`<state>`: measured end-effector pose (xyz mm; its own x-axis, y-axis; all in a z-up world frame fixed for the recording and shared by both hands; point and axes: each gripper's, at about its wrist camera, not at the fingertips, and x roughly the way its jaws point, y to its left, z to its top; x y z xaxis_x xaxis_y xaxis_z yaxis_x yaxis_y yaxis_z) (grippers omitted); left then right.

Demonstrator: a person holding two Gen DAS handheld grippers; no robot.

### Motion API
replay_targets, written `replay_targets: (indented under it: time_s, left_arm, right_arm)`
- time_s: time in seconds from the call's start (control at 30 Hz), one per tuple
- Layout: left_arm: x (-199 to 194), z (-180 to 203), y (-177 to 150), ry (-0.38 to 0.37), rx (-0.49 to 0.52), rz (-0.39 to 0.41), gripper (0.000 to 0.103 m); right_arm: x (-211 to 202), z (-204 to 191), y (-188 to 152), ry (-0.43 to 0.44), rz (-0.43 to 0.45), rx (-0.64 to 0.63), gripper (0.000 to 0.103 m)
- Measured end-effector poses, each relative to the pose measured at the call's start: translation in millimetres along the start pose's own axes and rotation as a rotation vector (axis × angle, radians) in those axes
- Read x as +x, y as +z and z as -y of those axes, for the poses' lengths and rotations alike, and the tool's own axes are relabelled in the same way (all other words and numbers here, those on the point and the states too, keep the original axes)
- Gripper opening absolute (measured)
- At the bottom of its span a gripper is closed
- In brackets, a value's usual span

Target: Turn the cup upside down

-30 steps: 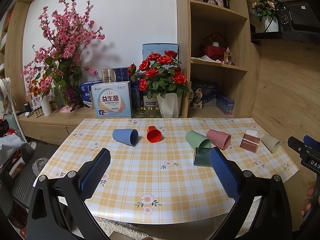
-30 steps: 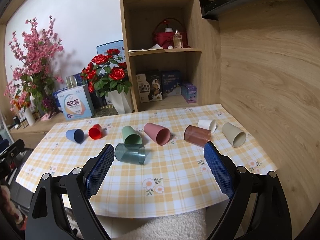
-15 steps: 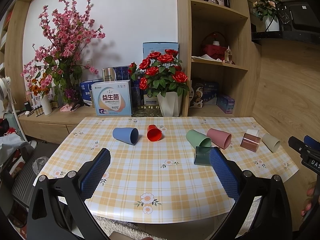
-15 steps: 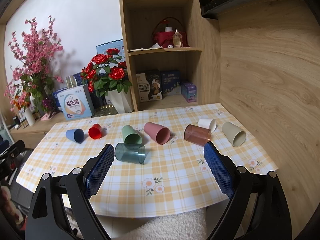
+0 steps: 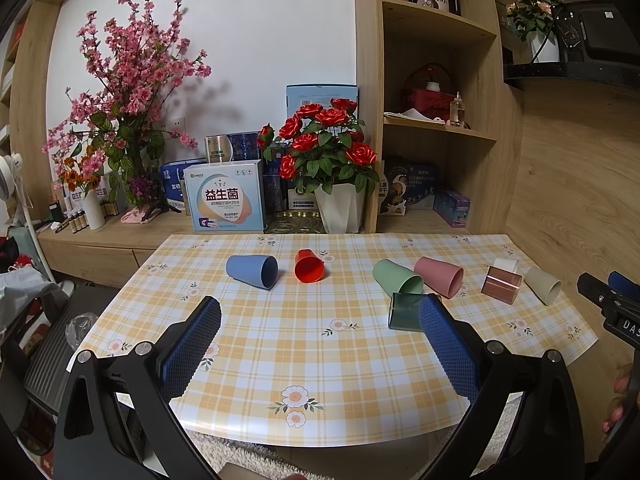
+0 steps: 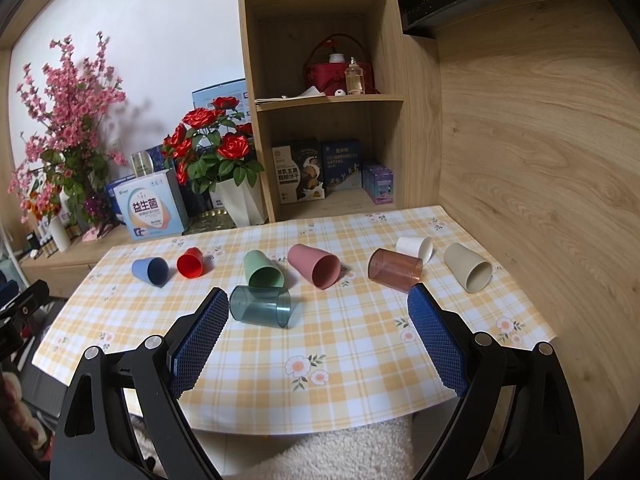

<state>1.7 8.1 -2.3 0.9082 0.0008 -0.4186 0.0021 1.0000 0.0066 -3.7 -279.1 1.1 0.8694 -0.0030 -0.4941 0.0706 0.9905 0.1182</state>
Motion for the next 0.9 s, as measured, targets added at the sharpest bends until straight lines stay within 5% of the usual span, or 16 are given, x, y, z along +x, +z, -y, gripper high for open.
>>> replay_targets:
  time_s: [0.37, 0.9]
  left_arm:
    - [1, -2, -3, -0.001, -0.002, -0.005, 0.097]
    - [43, -16, -1, -0.106, 0.003, -0.083, 0.097]
  right_arm:
    - [0, 0, 0, -0.001, -0.002, 0.001, 0.088]
    - [31, 22, -17, 0.006, -0.060, 0.058, 0.088]
